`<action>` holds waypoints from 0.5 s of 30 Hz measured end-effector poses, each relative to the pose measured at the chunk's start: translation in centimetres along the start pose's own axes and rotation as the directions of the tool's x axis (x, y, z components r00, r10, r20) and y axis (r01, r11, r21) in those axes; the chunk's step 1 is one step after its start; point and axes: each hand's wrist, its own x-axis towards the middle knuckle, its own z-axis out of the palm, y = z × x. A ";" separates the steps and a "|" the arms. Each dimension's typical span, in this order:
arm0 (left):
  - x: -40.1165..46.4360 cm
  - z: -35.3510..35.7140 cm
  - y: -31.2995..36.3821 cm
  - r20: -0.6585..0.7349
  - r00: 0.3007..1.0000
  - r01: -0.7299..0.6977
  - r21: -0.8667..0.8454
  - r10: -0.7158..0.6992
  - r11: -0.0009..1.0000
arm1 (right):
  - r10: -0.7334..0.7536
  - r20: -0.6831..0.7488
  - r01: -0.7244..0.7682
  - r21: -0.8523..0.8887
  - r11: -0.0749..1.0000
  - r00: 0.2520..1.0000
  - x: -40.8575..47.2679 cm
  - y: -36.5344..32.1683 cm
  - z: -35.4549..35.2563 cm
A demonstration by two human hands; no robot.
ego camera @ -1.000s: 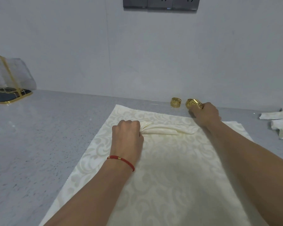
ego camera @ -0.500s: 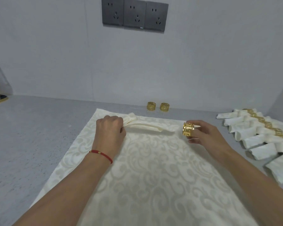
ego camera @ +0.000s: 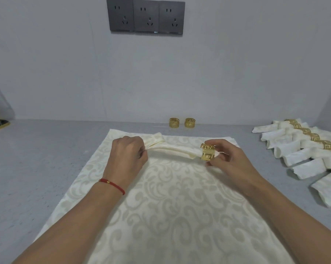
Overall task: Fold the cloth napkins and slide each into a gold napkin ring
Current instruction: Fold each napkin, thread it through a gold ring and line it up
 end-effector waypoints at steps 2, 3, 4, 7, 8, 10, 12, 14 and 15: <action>0.0 -0.2 0.3 0.003 1.000 -0.017 -0.008 0.017 1.000 | -0.069 0.020 0.071 -0.157 0.985 0.997 -0.3 -0.2 0.1; -0.1 -0.2 0.5 0.008 1.000 -0.021 -0.007 0.021 1.000 | -0.127 0.039 0.133 -0.253 0.958 0.991 -0.5 -0.4 0.1; -0.1 -0.3 0.7 0.017 1.000 -0.025 -0.010 0.025 1.000 | -0.203 0.063 0.212 -0.366 0.906 0.977 -0.5 -0.6 0.1; -0.2 -0.4 1.2 0.031 0.998 -0.047 -0.016 0.047 0.999 | -0.408 0.190 0.412 -0.708 0.573 0.893 0.0 -0.7 -0.1; -0.2 -0.4 1.4 0.033 0.998 -0.054 -0.018 0.054 0.998 | -0.427 0.229 0.433 -0.765 0.477 0.875 0.2 -0.7 -0.2; -0.1 -0.3 1.6 0.027 0.997 -0.069 -0.021 0.069 0.997 | -0.408 0.287 0.451 -0.801 0.394 0.867 0.3 -0.9 -0.1; -0.2 -0.3 1.9 0.027 0.996 -0.081 -0.026 0.082 0.996 | -0.385 0.317 0.458 -0.810 0.366 0.867 0.1 -1.1 0.0; -0.4 -0.4 1.8 0.021 0.998 -0.053 -0.036 0.054 0.998 | -0.352 0.325 0.448 -0.815 0.366 0.878 0.1 -1.3 -0.1; -0.5 -0.4 1.6 0.017 0.999 -0.026 -0.043 0.027 0.999 | -0.336 0.311 0.431 -0.816 0.386 0.889 0.2 -1.2 -0.3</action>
